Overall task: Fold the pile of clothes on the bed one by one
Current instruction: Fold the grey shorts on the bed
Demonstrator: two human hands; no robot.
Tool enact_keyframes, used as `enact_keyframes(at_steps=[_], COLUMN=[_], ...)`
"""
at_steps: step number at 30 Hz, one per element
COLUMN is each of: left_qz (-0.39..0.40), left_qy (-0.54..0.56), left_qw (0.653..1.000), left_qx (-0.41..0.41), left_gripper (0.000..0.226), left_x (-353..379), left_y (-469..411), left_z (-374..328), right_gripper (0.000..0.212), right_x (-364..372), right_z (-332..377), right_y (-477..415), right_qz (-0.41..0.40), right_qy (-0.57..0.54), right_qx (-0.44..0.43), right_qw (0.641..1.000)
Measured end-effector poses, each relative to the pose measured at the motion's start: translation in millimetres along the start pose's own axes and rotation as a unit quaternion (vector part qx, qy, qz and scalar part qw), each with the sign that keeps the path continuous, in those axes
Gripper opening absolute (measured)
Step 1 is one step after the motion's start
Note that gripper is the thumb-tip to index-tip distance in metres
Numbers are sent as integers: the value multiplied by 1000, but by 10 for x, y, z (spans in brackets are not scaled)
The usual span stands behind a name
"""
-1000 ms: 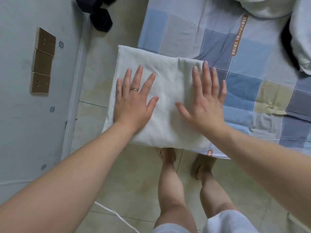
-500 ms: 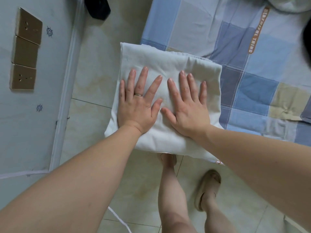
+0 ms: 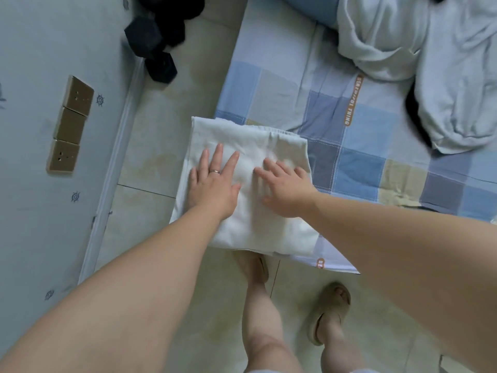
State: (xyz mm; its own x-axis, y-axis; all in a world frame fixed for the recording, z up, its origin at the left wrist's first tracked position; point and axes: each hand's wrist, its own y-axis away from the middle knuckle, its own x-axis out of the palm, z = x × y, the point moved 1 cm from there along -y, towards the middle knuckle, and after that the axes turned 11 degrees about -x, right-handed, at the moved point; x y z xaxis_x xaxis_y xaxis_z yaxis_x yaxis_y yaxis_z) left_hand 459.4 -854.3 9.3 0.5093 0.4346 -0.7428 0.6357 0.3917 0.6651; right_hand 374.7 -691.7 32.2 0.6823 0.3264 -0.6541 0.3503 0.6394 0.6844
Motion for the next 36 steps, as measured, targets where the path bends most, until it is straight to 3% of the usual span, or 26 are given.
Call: enact_keyframes(at_steps=[2,4,8,15,20,27,36], left_qz=[93,161,145,49,6,-2,18], left_qy=[61,169,279,156,101,63,37], left_qw=[993,972,949,983,986,985,990], left_qx=[-31,-40,1,84,135,162,131], left_gripper=[61,59,56,60,62,63,62], left_x=[-261,-496,-793,-1110,-1182,-944,-51], left_y=[229,491,1040,1643,1960,2359,2967], left_z=[-104,-238,-605,-1492,-2276,-3635,-5548], right_gripper=[69,68,65,67,66,69,65], right_x=[-268,-514,-892,-1173,-1141,-757,-143], right_z=[37,51,-76,-708,-1299,-2482,-4349], right_y=[335,703,1493,2785,3632,4599,5825], right_qz=[43,31,-24,-67,-122,-153,-173], right_qy=[-59,-86,-70,-21,-46,-101,-160], right_qx=[36,59,94,153,193,219,202], right_qw=[997,994,993,986,973,958,951])
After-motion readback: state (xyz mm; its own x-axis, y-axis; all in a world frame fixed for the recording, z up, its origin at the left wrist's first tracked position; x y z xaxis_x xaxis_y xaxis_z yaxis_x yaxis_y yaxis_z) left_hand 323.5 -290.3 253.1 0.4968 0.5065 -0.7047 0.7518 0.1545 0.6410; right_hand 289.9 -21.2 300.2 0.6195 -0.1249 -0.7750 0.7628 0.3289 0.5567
